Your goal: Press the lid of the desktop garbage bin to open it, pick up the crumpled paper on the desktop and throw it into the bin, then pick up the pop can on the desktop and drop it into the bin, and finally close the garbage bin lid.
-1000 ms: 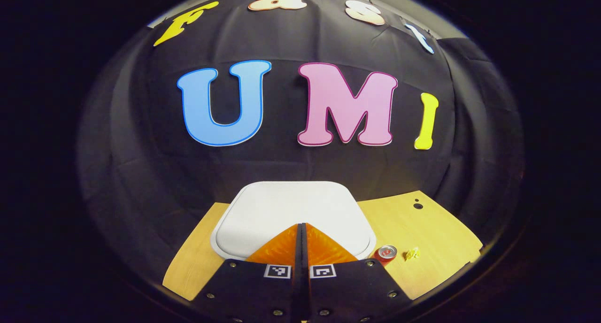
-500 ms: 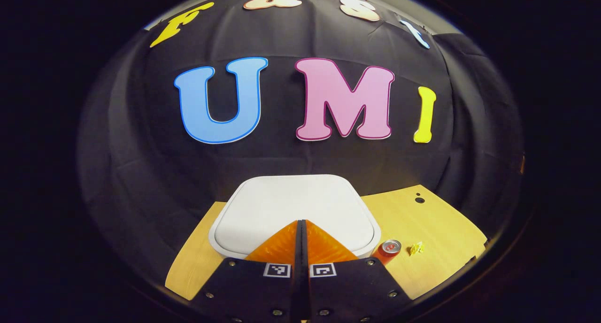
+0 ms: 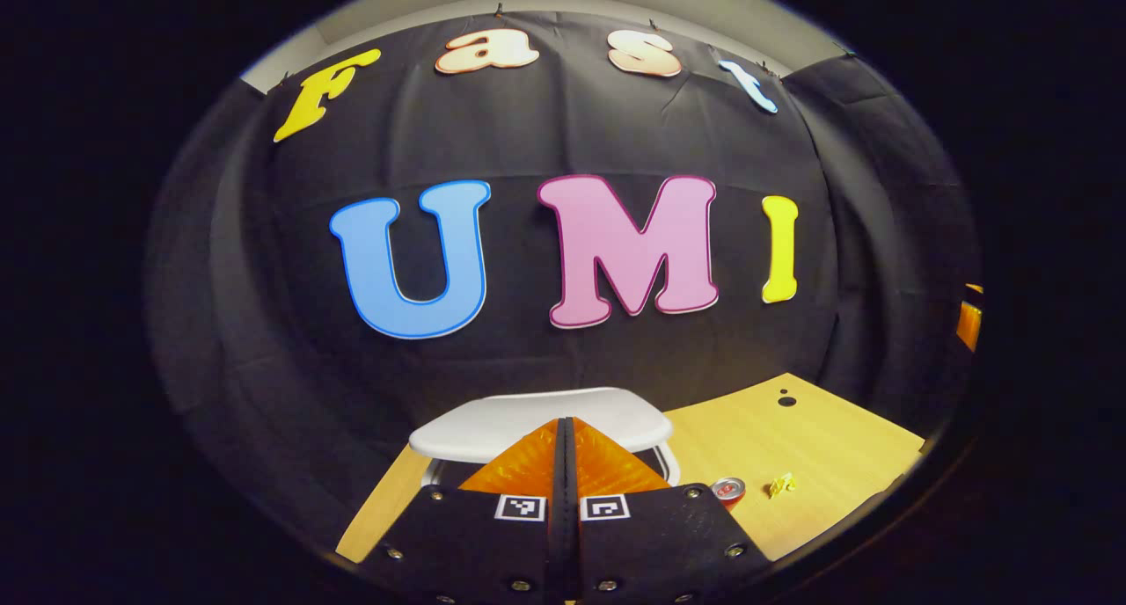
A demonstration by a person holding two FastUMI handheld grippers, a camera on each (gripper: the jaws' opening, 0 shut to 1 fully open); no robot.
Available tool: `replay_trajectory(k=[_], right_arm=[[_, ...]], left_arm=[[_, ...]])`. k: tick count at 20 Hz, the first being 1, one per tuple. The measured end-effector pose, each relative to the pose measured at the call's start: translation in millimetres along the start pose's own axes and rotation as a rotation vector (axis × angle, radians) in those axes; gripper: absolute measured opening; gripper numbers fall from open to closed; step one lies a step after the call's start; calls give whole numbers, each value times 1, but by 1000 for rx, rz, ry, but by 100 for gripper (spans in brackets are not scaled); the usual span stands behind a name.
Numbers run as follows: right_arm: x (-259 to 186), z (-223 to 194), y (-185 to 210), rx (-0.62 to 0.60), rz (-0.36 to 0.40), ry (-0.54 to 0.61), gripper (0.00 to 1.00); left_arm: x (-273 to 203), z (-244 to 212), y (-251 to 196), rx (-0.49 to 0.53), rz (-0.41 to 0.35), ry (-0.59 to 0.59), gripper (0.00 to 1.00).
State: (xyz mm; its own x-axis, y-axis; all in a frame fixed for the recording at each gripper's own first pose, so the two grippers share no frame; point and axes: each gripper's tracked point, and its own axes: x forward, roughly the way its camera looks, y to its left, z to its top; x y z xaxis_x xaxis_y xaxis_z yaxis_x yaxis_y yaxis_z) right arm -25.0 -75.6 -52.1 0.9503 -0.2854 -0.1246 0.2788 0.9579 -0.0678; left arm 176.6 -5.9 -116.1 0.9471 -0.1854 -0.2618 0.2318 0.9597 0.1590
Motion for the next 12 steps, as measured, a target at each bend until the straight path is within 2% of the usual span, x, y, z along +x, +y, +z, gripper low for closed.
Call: replay_trajectory(k=[3,5,7,9,12], right_arm=[[0,-3,2,-9,6,6,98],[-1,-2,4,-8,11,8,98],[-1,-3,6,-10,21,9,98],[0,-6,9,-13,30,17,98],[0,-13,14,5,44,39,98]], left_arm=[[-17,26,-13,-40,-24,-39,1],[-27,32,-18,-37,-11,-41,1],[-39,41,-32,-22,-32,-62,1],[-50,48,-51,-9,-79,-91,8],[-67,46,-80,17,-139,-117,76]])
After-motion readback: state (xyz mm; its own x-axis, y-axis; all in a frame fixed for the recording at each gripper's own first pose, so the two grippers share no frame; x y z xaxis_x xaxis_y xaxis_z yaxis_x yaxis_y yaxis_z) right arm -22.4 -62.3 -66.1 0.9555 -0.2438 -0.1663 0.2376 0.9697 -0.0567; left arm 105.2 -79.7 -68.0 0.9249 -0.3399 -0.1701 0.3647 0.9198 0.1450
